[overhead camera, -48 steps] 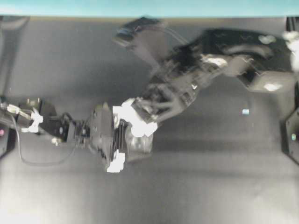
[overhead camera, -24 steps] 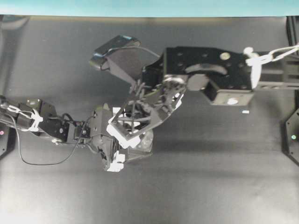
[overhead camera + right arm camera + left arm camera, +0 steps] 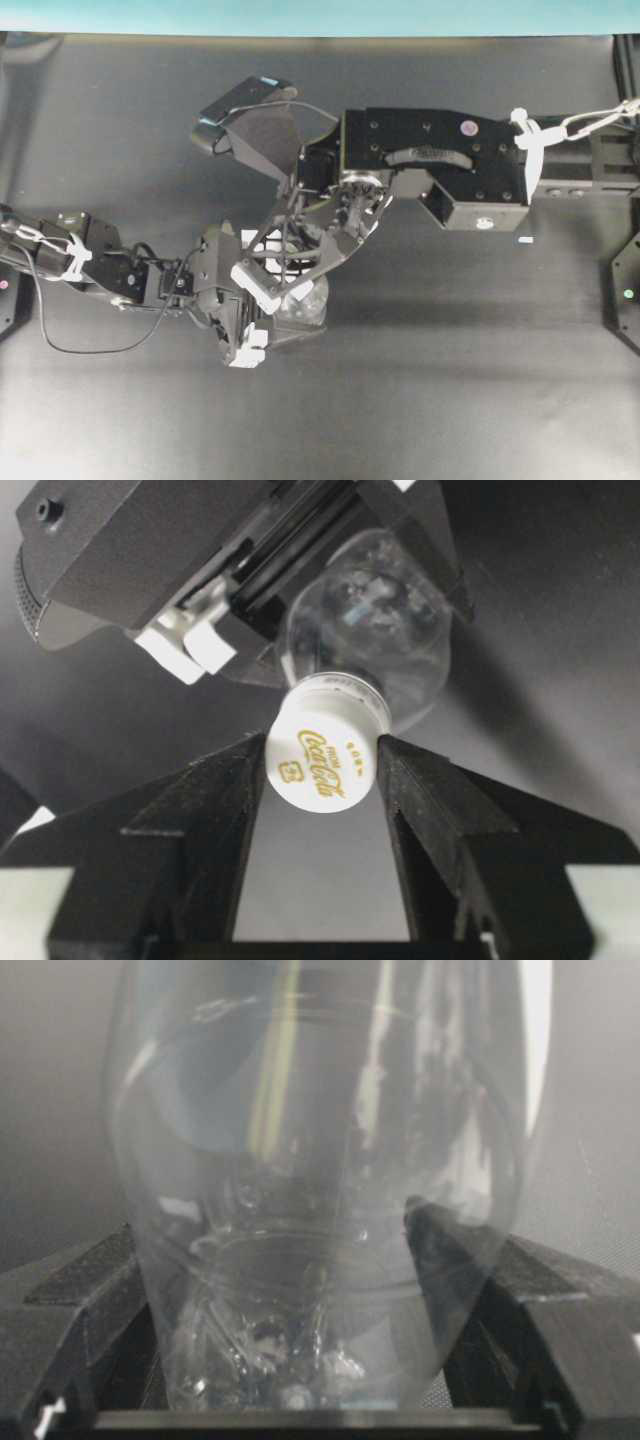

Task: Open the bottle cap by holding the bottle with the left arm and twisting the cap with the right arm.

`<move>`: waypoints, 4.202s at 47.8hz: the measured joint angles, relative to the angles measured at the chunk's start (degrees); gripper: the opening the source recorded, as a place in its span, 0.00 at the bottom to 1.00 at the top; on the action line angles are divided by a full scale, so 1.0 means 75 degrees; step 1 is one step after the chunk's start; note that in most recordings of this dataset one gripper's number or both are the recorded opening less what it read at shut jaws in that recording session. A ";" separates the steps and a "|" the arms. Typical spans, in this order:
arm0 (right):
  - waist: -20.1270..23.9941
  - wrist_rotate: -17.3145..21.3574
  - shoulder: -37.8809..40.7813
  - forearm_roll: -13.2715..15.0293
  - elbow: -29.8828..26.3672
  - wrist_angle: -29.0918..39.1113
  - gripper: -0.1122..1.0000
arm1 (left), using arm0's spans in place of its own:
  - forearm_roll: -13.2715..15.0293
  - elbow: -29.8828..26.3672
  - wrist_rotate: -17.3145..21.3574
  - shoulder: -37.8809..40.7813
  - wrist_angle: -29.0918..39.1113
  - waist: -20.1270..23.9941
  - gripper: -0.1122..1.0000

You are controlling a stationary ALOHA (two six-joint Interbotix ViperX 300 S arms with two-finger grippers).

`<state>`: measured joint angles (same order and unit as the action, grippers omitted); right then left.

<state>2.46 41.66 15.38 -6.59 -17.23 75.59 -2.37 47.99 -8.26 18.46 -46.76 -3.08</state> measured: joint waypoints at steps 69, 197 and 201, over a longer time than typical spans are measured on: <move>0.0352 -1.0629 0.0516 0.0750 -0.1031 0.0891 0.11 | 0.0000 0.0035 -0.0070 -0.0023 0.0105 -0.0012 0.82; 0.0270 0.0621 0.0633 0.0668 -0.0750 0.0867 0.43 | 0.0000 -0.0012 0.0035 -0.0023 0.0328 -0.0035 0.82; 0.0270 0.0281 0.0633 0.0668 -0.0750 0.0867 0.43 | 0.0000 -0.0012 0.0035 -0.0023 0.0328 -0.0035 0.82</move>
<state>4.48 43.77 20.13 -1.58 -22.85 82.09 -2.37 47.90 -8.00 18.28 -44.30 -3.34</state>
